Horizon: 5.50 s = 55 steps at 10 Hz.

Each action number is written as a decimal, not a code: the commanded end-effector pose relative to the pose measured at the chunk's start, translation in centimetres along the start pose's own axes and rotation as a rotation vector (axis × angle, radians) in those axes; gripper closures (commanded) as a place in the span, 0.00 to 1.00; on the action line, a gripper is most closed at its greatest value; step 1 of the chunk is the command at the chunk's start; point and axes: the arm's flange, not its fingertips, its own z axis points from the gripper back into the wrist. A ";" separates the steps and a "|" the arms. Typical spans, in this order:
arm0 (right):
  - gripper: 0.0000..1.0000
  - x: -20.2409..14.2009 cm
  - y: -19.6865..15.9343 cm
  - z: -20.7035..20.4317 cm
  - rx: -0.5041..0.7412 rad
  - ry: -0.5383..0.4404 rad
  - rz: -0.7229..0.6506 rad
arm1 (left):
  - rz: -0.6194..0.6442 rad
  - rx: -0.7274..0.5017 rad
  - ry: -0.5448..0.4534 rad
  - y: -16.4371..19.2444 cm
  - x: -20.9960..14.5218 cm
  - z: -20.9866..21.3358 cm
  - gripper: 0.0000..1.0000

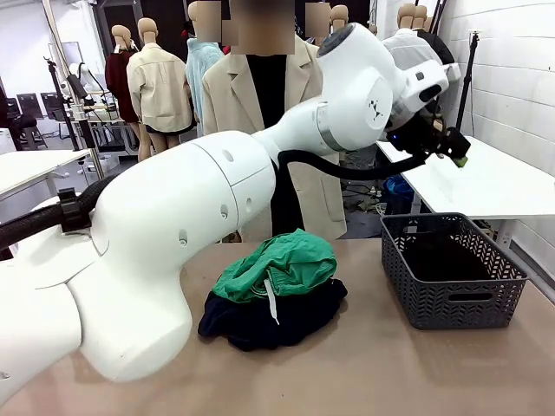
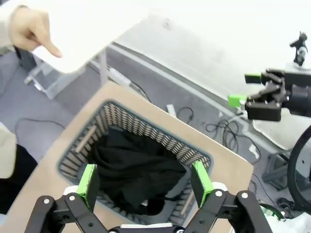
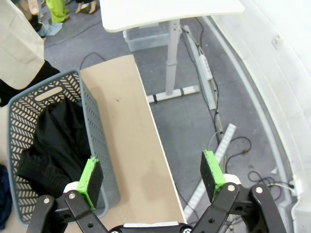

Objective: Sort the tops and bottoms.
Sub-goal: Sort the clothes according to human instructions, then lift clothes from the center of the table with your right hand.

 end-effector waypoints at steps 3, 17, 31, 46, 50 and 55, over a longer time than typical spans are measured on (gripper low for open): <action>0.00 -0.1 -0.1 -0.1 -0.001 0.007 -0.005 | 0.010 -0.035 0.030 -0.6 -0.9 -1.3 0.03; 0.00 -0.1 -0.1 -0.1 -0.001 0.007 -0.005 | 0.452 0.668 0.465 6.7 -32.3 26.0 0.03; 0.00 -0.1 -0.1 -0.1 -0.001 0.007 -0.005 | 0.803 0.676 0.252 26.7 -38.9 42.8 0.03; 0.00 5.5 29.6 9.2 0.431 0.058 0.811 | 0.778 0.688 0.271 28.9 -40.0 43.4 0.03; 0.00 1.5 34.4 7.6 0.415 0.117 0.851 | 0.778 0.688 0.271 28.9 -40.0 43.4 0.03; 0.00 1.8 34.8 7.7 0.406 0.105 0.864 | 0.778 0.688 0.271 28.9 -40.0 43.4 0.03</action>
